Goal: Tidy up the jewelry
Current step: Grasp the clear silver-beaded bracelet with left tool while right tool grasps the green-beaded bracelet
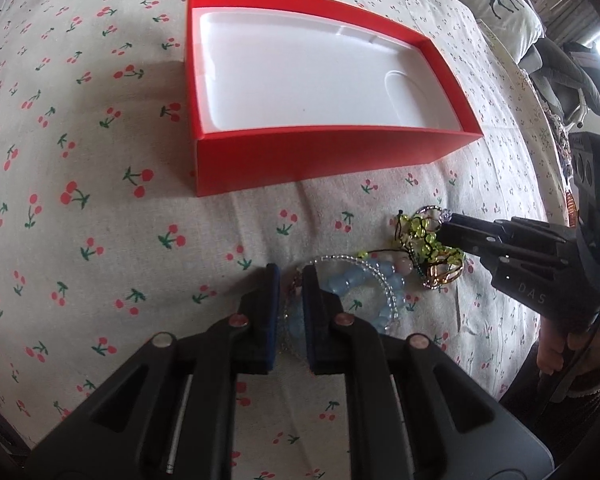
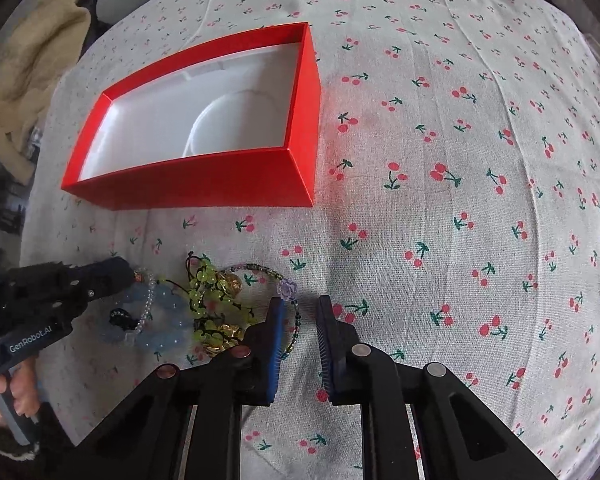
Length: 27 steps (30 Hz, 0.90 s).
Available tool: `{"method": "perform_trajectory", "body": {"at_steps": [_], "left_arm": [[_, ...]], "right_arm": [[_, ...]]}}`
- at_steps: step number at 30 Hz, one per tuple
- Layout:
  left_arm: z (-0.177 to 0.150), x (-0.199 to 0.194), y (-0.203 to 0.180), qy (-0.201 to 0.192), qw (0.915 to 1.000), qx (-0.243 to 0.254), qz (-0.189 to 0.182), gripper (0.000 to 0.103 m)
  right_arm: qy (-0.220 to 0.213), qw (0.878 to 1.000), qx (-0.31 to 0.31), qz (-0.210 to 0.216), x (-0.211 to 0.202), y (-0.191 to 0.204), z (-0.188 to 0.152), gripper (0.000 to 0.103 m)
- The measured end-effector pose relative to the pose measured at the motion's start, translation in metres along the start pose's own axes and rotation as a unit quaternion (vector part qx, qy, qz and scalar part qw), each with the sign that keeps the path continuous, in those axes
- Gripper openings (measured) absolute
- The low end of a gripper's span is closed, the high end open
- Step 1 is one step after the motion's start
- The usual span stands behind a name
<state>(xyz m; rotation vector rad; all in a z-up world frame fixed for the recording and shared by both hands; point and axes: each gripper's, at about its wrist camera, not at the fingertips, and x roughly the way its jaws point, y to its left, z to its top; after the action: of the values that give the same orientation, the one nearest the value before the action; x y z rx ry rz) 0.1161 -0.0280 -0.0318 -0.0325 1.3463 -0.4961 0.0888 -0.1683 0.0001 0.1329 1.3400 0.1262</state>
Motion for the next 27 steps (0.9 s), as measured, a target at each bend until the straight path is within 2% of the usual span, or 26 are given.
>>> {"method": "perform_trajectory", "body": {"at_steps": [2,6,10,18,27], "left_arm": [[-0.001,0.001,-0.003,0.002,0.9999,0.009,0.007,0.013],[-0.005,0.0,-0.004,0.006,0.9999,0.01,0.007,0.012],[-0.011,-0.003,0.006,-0.006,0.9999,-0.015,0.002,0.005],[-0.02,-0.02,0.016,-0.04,0.998,-0.048,-0.008,0.004],[-0.033,-0.057,0.017,-0.091,0.9935,-0.056,-0.039,0.004]], "right_arm": [[-0.008,1.0,-0.015,-0.017,0.002,0.008,-0.001,0.008],[-0.019,0.999,-0.021,-0.023,0.002,0.016,-0.001,0.004],[-0.026,1.0,-0.009,-0.006,-0.004,0.013,-0.004,0.004],[-0.05,0.998,0.013,0.032,-0.039,-0.009,-0.008,0.003],[-0.084,0.994,0.021,0.062,-0.067,-0.005,-0.019,0.003]]}}
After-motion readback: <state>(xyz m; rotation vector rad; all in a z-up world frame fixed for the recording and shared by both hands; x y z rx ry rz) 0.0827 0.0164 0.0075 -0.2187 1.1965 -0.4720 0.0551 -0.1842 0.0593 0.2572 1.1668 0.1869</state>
